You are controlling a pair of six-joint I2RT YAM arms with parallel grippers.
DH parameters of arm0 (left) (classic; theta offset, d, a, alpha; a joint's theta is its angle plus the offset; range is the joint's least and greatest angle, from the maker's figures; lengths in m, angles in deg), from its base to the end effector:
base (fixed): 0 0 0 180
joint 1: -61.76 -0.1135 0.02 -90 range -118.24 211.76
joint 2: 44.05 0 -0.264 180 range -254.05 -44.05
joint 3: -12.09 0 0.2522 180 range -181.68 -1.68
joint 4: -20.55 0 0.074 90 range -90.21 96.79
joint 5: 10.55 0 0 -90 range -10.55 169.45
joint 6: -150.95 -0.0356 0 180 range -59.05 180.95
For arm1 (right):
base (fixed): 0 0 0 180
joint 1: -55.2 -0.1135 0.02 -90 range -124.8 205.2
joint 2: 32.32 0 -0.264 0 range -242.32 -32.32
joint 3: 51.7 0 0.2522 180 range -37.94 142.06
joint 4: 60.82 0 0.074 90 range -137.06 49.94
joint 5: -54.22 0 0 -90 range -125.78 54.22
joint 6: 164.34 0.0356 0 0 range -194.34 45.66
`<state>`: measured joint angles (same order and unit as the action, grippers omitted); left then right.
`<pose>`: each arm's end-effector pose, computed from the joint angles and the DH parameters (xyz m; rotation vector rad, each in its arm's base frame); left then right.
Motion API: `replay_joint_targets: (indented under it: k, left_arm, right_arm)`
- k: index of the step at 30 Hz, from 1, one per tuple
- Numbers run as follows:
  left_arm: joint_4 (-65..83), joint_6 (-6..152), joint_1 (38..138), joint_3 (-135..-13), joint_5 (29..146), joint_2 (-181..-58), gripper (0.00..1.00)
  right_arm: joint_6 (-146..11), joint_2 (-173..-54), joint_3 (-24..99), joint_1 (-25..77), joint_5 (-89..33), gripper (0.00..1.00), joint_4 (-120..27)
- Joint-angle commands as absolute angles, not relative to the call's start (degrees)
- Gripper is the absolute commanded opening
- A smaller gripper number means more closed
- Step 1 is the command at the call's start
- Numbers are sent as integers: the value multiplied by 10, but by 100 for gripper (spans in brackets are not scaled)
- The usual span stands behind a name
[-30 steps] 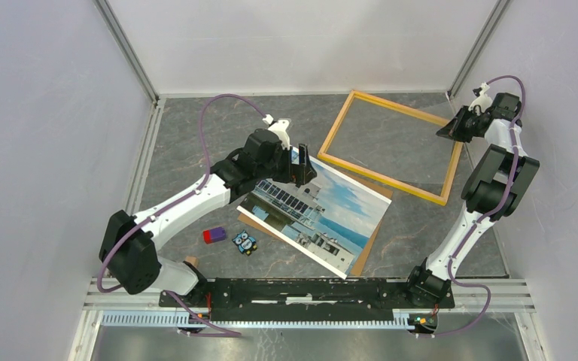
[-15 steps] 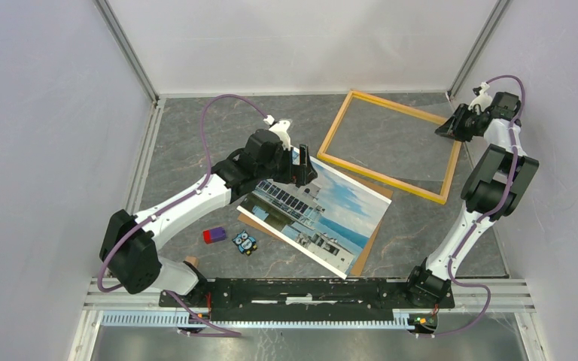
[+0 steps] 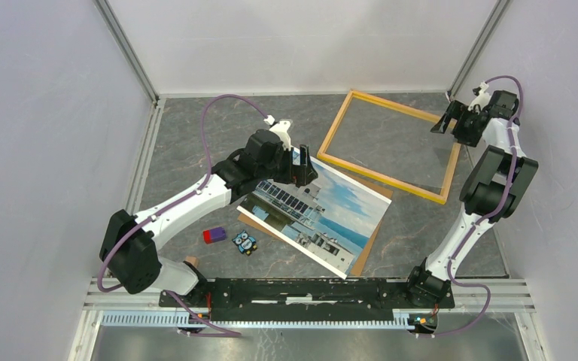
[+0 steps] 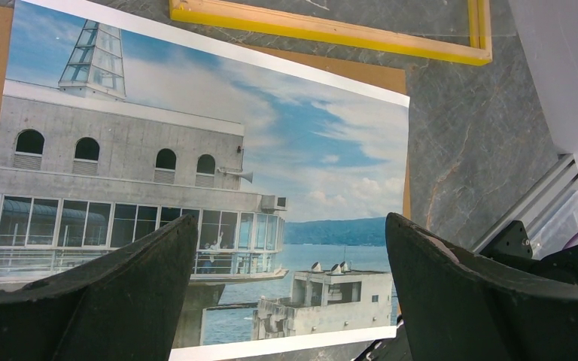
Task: Put the photo into the frame
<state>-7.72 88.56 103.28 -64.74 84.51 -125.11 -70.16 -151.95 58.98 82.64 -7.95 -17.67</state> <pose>0.2396 -0.2163 0.2969 0.3256 2.2201 -0.7798 0.4199 -0.1993 0.2205 0.4522 2.3380 0.4116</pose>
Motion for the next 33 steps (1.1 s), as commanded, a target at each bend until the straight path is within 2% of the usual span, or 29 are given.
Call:
replay_joint_targets:
  k: [1,10,15,22,28,33]
  left_arm:
    - [-68,873,1036,-672,854,-1236,100]
    - [-68,874,1037,-672,855,-1235,100]
    - [-68,877,1037,-672,860,-1223,100]
    - [-69,889,1038,-675,881,-1208,100]
    - [-86,882,1054,-688,880,-1195,100]
    - [-97,870,1073,-693,864,-1186,100]
  right_arm:
    - [-700,-1490,599,828,-123,98,-170]
    - [-710,-1473,616,826,-322,98,-120]
    - [-702,-1446,604,816,-376,98,-113]
    - [-657,-1398,504,765,-265,98,-200]
    - [-651,-1374,454,683,-305,97,-223]
    - [-666,-1338,406,592,-284,97,-224]
